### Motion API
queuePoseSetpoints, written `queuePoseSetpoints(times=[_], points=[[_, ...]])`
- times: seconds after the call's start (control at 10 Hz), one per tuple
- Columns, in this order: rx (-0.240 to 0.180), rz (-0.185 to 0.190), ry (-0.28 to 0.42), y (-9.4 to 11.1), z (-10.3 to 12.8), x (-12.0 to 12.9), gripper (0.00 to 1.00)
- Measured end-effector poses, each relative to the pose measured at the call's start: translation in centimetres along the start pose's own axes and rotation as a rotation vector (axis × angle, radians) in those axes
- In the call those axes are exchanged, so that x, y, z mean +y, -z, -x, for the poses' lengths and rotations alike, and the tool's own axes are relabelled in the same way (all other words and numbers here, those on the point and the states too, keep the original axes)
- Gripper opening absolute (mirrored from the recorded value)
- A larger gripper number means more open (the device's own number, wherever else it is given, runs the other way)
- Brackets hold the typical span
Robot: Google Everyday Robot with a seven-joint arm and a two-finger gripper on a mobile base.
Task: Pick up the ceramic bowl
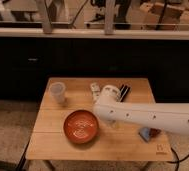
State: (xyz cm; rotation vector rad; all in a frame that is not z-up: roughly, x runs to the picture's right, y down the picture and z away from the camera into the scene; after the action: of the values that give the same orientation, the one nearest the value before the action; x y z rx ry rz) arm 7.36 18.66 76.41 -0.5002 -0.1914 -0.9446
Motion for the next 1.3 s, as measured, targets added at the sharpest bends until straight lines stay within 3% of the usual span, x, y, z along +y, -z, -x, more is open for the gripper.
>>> queuePoseSetpoints(times=[0.8, 1.3], points=[[-0.019, -0.011, 0.173, -2.6, 1.4, -0.5, 0.80], [-0.030, -0.005, 0.230, -3.2, 2.1, -0.7, 0.80]])
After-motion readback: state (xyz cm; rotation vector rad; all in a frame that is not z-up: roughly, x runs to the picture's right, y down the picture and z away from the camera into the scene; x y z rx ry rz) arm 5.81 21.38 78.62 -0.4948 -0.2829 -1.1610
